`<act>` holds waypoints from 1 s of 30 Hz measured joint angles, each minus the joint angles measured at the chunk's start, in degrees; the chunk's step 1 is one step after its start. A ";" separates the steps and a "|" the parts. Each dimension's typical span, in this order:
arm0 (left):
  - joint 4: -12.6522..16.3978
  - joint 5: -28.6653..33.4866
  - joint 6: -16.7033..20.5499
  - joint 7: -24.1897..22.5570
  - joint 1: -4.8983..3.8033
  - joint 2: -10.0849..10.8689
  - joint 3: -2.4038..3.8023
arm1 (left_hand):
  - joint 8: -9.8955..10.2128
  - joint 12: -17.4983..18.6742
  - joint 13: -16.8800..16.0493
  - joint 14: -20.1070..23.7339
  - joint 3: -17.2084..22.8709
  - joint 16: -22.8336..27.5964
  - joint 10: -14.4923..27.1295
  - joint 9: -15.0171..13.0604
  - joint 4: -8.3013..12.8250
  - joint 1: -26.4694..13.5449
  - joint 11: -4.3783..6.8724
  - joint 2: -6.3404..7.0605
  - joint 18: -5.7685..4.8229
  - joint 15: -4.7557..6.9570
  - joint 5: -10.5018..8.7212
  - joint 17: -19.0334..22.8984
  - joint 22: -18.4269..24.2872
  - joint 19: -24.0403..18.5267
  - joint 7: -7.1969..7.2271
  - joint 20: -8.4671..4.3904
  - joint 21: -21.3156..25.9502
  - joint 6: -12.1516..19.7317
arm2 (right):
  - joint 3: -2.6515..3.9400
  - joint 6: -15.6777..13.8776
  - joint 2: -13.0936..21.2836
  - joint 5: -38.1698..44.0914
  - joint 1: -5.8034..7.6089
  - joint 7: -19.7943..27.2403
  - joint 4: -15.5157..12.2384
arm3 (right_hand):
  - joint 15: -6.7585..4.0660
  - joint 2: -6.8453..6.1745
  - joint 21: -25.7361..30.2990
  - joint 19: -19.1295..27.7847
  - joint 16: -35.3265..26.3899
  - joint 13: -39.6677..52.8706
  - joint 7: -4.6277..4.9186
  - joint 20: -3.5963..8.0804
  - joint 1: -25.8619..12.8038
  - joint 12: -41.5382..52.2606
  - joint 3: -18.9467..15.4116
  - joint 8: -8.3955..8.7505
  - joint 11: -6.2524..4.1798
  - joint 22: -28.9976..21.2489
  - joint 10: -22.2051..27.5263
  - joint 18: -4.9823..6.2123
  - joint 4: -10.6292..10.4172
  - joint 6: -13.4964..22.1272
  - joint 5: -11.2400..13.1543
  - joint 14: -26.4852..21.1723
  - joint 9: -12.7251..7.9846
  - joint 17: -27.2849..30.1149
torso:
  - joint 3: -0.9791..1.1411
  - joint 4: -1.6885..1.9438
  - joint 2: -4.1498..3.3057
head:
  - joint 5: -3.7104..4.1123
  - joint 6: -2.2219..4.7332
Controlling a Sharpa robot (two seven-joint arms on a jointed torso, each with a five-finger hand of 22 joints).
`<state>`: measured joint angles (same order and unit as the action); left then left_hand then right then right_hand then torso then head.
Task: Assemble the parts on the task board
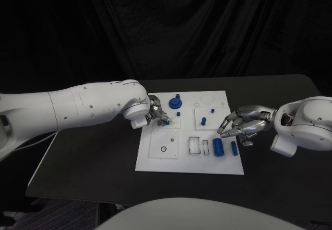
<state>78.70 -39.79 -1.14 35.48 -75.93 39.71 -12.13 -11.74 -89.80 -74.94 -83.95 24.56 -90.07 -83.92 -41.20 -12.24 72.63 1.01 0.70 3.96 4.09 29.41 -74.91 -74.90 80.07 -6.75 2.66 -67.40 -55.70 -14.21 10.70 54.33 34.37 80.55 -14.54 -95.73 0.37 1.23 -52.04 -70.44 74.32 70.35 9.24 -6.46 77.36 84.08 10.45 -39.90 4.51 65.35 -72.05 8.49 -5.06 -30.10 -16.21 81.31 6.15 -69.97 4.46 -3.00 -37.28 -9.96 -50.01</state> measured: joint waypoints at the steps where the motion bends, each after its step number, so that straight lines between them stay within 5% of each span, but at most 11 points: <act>1: -0.03 0.00 -0.01 0.02 0.03 -0.01 0.00 | 0.00 0.00 0.00 0.00 0.00 0.00 0.00 0.00 0.00 -0.07 0.00 -0.07 0.00 0.00 0.00 0.00 0.00 0.00 0.00 0.00 0.00 0.00 | 0.00 0.00 0.00 0.00 0.00 -0.01 0.00 | 0.00 0.00 0.00 0.00 0.00 0.00 0.00 0.00 0.00 0.00 0.00 0.00 0.00 0.00 0.00 0.00 0.00 0.00 0.00 0.00 0.00 0.00 | 0.00 -0.01 0.00 | -0.01 0.00; 30: -1.10 0.02 -0.27 0.05 0.59 -0.57 0.11 | -0.13 0.00 0.00 0.00 0.22 0.00 -0.02 -0.35 -0.08 -0.85 -0.02 -0.86 0.00 0.00 -2.47 0.00 0.00 -0.41 -0.01 0.00 1.17 -0.01 | -0.01 0.40 0.00 -0.11 -0.02 -0.41 0.03 | 0.00 0.23 0.57 0.00 0.00 -0.33 -0.01 0.00 0.23 -0.22 -0.05 -0.23 0.21 -0.36 0.21 0.00 -0.37 -0.41 -0.21 0.00 -0.09 0.35 | 0.03 -0.01 0.06 | -0.03 0.00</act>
<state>77.61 -39.77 -1.41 35.53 -75.34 39.14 -12.03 -11.87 -89.80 -74.94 -83.94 24.78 -90.07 -83.94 -41.55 -12.31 71.78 0.99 -0.16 3.96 4.09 26.93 -74.91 -74.90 79.66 -6.76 2.66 -66.24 -55.71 -14.22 11.10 54.33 34.26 80.53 -14.95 -95.70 0.37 1.45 -51.47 -70.44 74.33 70.02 9.23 -6.46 77.59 83.86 10.40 -40.13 4.71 64.99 -71.84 8.49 -5.43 -30.51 -16.41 81.32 6.06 -69.62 4.49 -3.01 -37.22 -9.99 -50.01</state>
